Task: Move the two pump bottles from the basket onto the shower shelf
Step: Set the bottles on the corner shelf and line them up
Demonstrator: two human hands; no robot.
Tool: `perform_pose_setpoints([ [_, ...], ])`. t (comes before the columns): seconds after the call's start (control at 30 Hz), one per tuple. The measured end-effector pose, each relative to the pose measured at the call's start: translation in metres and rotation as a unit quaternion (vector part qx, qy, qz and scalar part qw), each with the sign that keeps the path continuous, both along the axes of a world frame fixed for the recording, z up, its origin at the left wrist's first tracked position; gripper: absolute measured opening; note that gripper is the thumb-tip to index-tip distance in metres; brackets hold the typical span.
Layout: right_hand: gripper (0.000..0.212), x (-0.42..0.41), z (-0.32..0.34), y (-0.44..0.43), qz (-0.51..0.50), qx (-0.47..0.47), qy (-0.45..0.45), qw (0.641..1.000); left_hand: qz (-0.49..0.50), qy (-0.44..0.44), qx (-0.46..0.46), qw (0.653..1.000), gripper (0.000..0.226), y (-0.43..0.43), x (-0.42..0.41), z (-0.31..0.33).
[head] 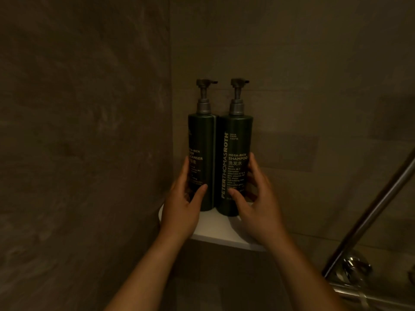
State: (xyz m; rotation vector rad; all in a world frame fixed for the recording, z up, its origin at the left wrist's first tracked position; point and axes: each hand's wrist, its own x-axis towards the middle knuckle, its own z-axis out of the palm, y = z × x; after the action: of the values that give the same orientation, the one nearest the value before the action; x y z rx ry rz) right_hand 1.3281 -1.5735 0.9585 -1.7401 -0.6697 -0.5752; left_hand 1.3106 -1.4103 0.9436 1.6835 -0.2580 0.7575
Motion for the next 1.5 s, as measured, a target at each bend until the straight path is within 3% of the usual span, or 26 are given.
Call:
perform_pose_setpoints([
  [0.2,0.084,-0.0008,0.0003,0.0002,-0.007,-0.004,-0.001,1.000,0.064,-0.018,0.015,0.998,0.071,-0.0058,-0.0024,0.0034],
  [0.5,0.084,-0.0020,-0.0013,-0.0001,-0.020,0.010,-0.006,1.000,-0.019,-0.004,0.001,1.000,0.073,-0.0012,-0.0034,0.0027],
  [0.77,0.082,-0.0049,0.0006,-0.0008,-0.015,0.009,0.001,1.000,0.034,-0.016,-0.015,0.999,0.074,-0.0035,-0.0043,0.0031],
  [0.9,0.083,-0.0053,0.0010,-0.0010,-0.015,0.011,0.003,1.000,-0.006,-0.011,-0.023,1.000,0.071,-0.0004,-0.0031,0.0023],
  [1.2,0.081,-0.0059,0.0011,-0.0010,-0.006,0.019,0.010,1.000,0.094,-0.031,0.031,0.995,0.085,-0.0079,-0.0030,0.0008],
  [1.5,0.081,-0.0064,0.0008,-0.0005,-0.013,0.020,0.006,1.000,0.045,-0.040,0.056,0.997,0.084,-0.0027,-0.0047,0.0000],
])
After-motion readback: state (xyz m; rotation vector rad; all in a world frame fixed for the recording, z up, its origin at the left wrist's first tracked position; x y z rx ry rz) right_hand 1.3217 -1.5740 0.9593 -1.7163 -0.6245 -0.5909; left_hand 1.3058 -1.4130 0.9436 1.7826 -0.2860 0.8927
